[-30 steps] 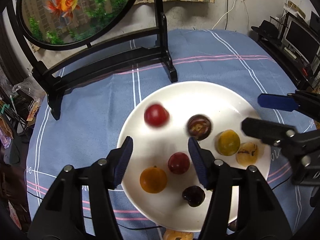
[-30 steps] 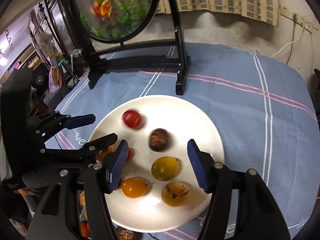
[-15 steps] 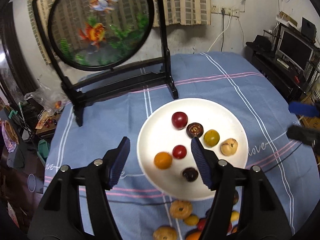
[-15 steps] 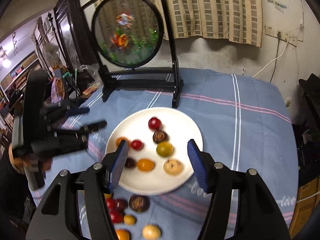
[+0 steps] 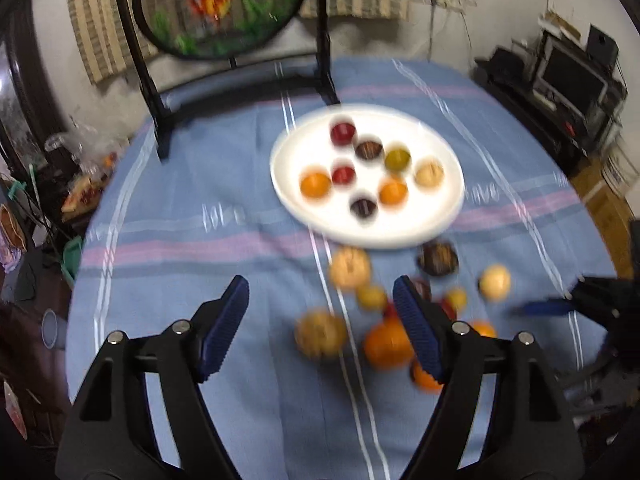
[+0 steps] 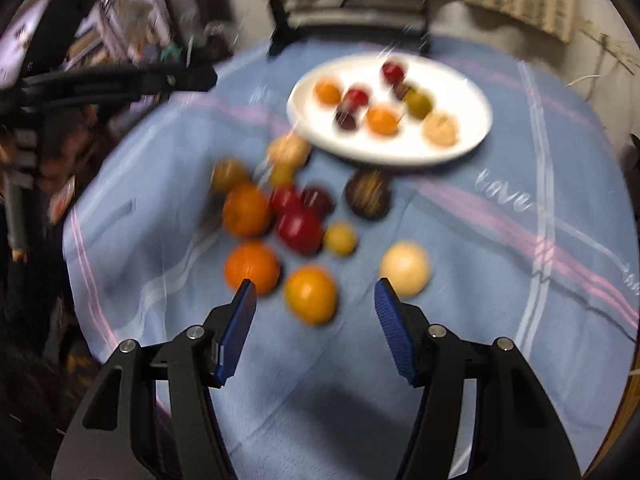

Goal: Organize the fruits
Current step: 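Open both grippers and lift them away from the plate toward the fruit pile, then grasp a large orange with the right gripper while the left grasps a tangerine, then lower the orange and tangerine onto the plate and open both grippers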

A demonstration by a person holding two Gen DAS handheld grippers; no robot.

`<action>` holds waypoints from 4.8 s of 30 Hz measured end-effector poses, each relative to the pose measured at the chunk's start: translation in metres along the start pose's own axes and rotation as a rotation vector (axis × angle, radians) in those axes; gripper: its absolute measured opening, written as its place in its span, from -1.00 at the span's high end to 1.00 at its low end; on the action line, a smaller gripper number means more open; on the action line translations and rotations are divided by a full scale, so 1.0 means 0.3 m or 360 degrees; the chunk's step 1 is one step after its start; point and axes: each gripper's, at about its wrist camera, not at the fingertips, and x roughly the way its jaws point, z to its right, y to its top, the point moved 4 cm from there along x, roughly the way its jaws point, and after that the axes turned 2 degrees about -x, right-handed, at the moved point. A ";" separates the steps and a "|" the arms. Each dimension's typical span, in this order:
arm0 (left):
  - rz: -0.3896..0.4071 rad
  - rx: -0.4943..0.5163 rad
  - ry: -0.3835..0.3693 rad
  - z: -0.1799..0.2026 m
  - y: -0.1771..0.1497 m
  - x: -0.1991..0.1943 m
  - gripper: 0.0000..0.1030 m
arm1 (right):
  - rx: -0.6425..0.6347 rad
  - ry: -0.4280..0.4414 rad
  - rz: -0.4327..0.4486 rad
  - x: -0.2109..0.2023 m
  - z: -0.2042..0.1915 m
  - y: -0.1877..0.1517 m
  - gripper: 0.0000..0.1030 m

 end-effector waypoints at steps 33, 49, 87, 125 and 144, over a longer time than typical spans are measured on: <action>-0.0392 -0.0182 -0.0192 0.284 -0.269 0.259 0.14 | 0.0010 0.0038 -0.0104 0.042 0.107 -0.082 0.28; -0.0015 -0.0097 -0.0122 0.177 -0.028 -0.017 0.14 | 0.0083 0.0041 0.0131 -0.102 0.088 0.034 0.28; 0.0122 0.0054 -0.0016 0.129 0.393 0.132 0.14 | 0.0181 -0.0008 0.0390 -0.147 0.221 0.448 0.28; -0.0010 0.0033 0.0025 0.120 0.415 0.317 0.13 | 0.0279 0.0014 0.0309 -0.004 0.332 0.484 0.28; -0.0077 -0.0031 0.0049 0.079 0.445 0.415 0.12 | 0.0333 -0.0054 0.0263 0.089 0.431 0.558 0.28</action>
